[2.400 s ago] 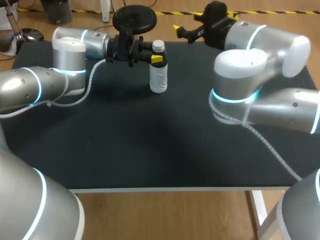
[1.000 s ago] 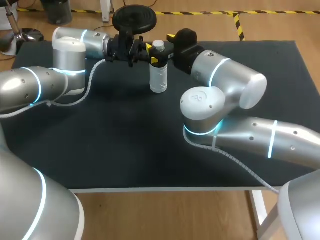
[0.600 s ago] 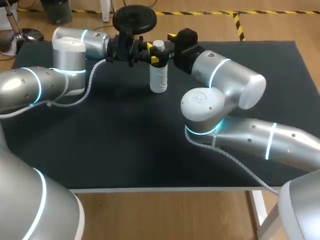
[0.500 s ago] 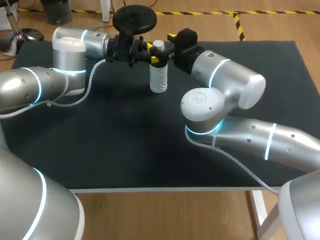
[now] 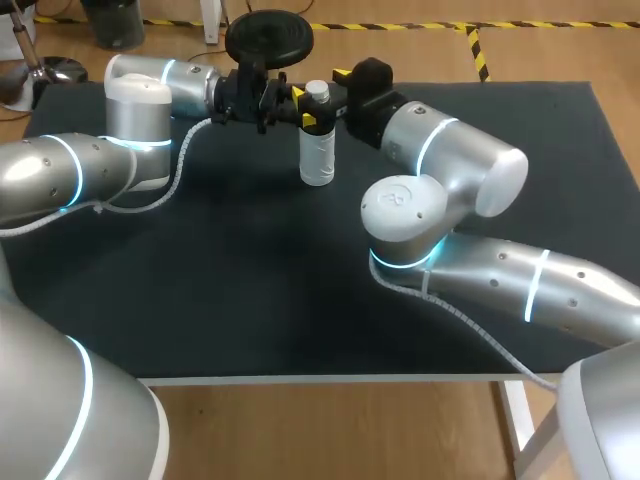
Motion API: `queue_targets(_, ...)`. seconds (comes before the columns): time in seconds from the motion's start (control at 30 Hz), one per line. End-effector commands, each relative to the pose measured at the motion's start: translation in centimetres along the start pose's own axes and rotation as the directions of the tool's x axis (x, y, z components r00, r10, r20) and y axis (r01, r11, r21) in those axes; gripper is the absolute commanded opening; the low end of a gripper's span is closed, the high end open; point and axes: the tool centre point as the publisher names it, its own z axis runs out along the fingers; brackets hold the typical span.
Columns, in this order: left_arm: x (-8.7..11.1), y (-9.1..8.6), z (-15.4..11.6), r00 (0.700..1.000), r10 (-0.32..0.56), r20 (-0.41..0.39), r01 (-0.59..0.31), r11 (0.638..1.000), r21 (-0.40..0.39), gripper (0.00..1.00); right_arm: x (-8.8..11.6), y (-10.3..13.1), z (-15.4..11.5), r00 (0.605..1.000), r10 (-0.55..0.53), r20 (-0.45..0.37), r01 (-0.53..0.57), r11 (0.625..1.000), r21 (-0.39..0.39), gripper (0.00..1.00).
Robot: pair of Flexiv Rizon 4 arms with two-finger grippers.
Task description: Unscrew the bottle cap
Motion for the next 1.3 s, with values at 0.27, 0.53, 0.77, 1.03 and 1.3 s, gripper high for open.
queue_targets(0.27, -0.2, 0.1, 0.0, 1.000, 0.002, -0.004, -0.002, 1.000, 0.003, 0.00, -0.4, -0.5, 0.6, 1.000, 0.001, -0.013, -0.002, 0.999, -0.054, 1.00)
queue_targets(0.53, -0.2, 0.1, 0.0, 1.000, 0.002, -0.004, -0.002, 1.000, 0.003, 0.00, -0.5, -0.9, 0.8, 1.000, 0.005, -0.016, -0.006, 0.999, -0.043, 0.91)
queue_targets(0.77, -0.2, 0.1, 0.0, 1.000, 0.002, -0.004, -0.002, 1.000, 0.003, 0.00, -0.6, -1.2, 0.9, 1.000, 0.008, -0.022, -0.009, 0.999, -0.035, 0.58)
queue_targets(1.03, -0.2, 0.1, 0.0, 1.000, 0.002, -0.004, -0.002, 1.000, 0.003, 0.00, -0.6, -1.2, 1.1, 0.999, 0.011, -0.033, -0.012, 0.999, -0.032, 0.29)
queue_targets(1.3, -0.2, 0.1, 0.0, 1.000, 0.002, -0.004, -0.002, 1.000, 0.003, 0.00, -0.7, -1.5, 1.2, 0.999, 0.015, -0.043, -0.016, 0.999, -0.030, 0.00)
